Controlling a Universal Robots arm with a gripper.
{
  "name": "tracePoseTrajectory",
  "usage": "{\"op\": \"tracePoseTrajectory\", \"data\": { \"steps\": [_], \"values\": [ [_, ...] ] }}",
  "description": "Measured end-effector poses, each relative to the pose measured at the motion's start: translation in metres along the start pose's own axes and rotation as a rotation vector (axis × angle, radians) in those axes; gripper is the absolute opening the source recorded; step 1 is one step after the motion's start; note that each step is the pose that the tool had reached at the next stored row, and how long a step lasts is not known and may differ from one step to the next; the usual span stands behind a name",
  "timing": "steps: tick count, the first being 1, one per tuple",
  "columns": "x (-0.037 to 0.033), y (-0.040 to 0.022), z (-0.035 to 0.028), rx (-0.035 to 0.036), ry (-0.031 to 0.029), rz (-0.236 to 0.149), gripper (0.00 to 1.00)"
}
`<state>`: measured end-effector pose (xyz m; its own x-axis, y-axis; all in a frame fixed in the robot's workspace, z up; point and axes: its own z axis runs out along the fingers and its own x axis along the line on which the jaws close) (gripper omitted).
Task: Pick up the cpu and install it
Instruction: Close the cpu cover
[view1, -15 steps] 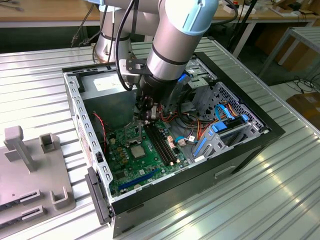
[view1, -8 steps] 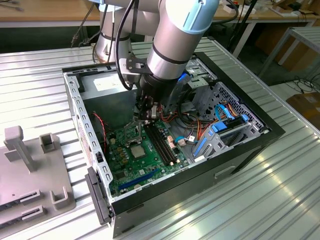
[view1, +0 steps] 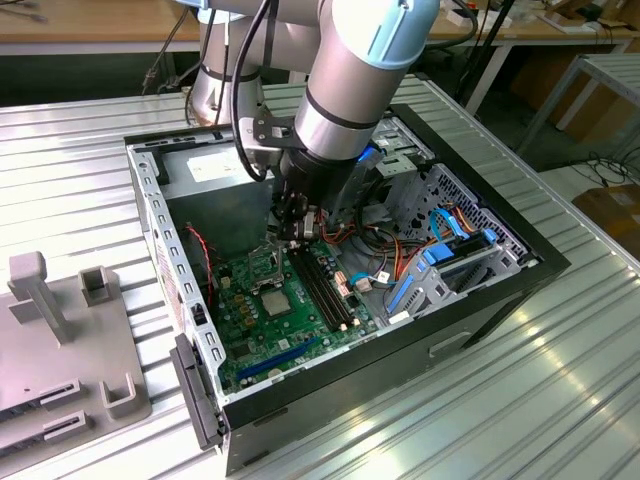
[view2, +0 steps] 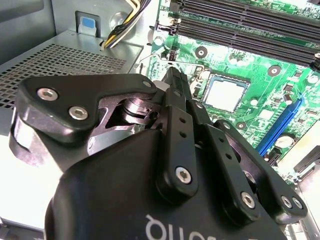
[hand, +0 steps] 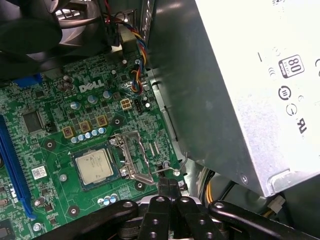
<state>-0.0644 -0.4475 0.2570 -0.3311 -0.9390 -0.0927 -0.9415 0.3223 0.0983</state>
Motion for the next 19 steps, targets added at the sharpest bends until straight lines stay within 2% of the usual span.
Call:
{"op": "tracePoseTrajectory", "data": {
  "steps": [8,19],
  "values": [
    [0.0023,-0.0008,-0.0003,0.0019,0.0059,-0.001,0.11],
    [0.0062,-0.0021,-0.0008,0.0027,0.0093,-0.004,0.11]
  ]
}}
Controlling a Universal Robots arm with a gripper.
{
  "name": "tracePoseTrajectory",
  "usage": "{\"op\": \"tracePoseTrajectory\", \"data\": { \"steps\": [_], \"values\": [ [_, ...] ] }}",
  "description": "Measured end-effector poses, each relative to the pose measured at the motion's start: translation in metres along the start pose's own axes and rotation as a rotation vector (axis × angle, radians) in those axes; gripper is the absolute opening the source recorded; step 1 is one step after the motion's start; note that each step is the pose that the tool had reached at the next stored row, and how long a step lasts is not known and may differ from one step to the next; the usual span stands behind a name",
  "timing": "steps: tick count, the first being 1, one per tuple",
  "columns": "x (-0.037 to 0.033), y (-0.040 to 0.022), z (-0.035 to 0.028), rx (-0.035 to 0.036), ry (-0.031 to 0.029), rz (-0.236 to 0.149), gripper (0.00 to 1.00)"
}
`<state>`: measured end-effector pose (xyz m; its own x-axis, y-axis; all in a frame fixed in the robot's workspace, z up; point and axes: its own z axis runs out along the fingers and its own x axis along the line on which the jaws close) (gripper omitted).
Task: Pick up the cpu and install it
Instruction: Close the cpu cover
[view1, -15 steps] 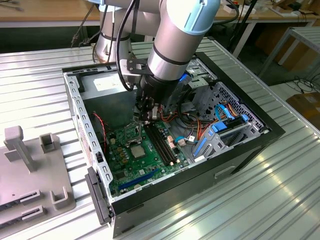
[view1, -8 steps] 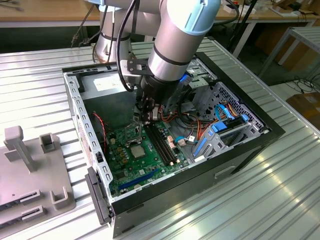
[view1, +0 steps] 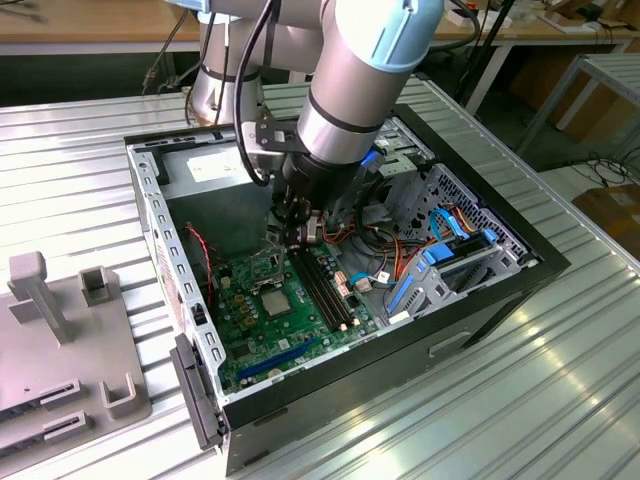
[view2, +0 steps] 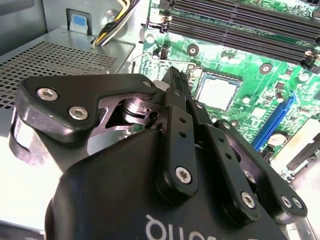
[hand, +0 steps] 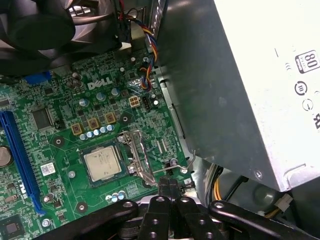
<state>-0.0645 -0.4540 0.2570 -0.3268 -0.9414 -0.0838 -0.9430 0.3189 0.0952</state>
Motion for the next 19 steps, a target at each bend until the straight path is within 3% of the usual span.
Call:
{"op": "tracePoseTrajectory", "data": {
  "steps": [19],
  "values": [
    [0.0116,-0.0038,-0.0014,0.0004,0.0028,-0.005,0.11]
  ]
}}
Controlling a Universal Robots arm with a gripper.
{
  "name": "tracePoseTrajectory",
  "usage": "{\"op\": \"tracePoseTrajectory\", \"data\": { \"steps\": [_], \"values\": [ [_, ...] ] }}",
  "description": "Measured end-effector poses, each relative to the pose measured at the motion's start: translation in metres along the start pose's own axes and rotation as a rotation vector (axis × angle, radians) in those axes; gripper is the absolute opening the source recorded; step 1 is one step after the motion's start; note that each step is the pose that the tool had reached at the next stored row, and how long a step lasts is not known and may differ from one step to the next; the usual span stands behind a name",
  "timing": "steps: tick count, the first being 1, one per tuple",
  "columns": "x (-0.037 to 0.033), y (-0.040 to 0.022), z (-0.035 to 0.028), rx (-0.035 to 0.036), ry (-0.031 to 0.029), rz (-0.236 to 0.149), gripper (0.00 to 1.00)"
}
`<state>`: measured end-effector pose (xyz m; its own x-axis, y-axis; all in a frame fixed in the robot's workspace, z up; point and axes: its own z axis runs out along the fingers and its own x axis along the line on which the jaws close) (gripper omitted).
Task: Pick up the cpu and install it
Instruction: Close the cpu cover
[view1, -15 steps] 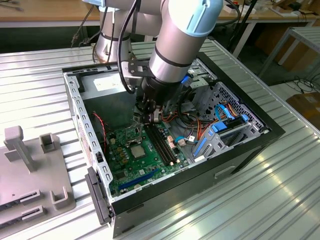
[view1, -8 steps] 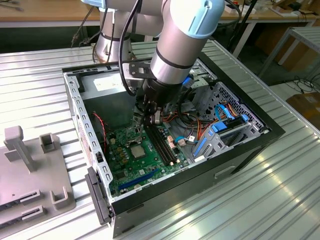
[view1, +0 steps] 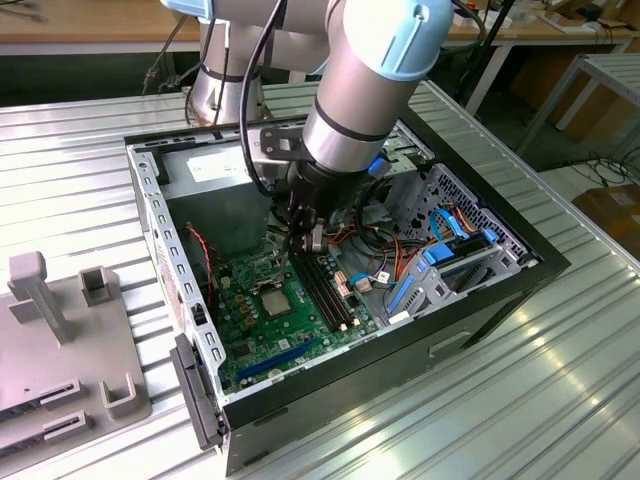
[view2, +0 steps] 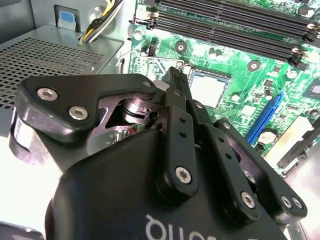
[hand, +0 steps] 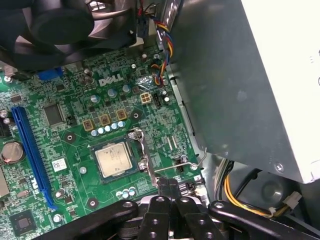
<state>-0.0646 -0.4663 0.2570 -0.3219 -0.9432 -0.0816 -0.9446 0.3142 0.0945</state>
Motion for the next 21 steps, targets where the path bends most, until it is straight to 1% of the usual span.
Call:
{"op": "tracePoseTrajectory", "data": {
  "steps": [16,21],
  "values": [
    [0.0105,-0.0032,-0.0012,-0.0003,0.0004,-0.004,0.11],
    [0.011,-0.0034,-0.0012,0.0,0.0013,-0.004,0.11]
  ]
}}
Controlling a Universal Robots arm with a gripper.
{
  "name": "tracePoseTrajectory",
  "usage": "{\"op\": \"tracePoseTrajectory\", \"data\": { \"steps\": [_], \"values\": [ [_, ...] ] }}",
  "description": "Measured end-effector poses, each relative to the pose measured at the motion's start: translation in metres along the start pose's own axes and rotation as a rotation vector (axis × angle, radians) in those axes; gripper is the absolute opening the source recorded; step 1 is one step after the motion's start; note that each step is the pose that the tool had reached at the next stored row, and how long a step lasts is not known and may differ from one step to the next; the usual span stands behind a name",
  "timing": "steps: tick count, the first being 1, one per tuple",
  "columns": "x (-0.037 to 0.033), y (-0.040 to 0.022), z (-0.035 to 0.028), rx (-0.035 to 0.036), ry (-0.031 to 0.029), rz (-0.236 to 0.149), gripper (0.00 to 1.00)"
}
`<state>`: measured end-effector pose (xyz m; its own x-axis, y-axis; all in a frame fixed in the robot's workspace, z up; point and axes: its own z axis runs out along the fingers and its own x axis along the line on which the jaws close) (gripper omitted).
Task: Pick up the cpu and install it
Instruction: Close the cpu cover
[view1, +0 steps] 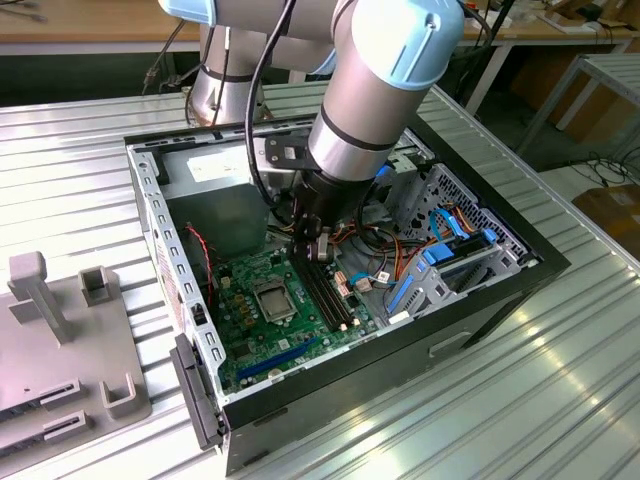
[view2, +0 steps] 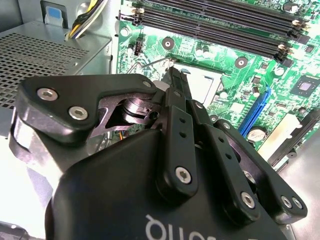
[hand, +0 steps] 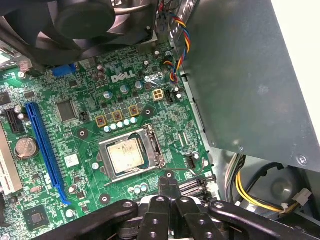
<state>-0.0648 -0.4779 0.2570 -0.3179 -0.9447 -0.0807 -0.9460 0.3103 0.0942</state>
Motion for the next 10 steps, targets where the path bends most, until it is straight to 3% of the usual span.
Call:
{"op": "tracePoseTrajectory", "data": {
  "steps": [10],
  "values": [
    [0.0,0.0,0.0,0.0001,0.0002,0.0,0.11]
  ]
}}
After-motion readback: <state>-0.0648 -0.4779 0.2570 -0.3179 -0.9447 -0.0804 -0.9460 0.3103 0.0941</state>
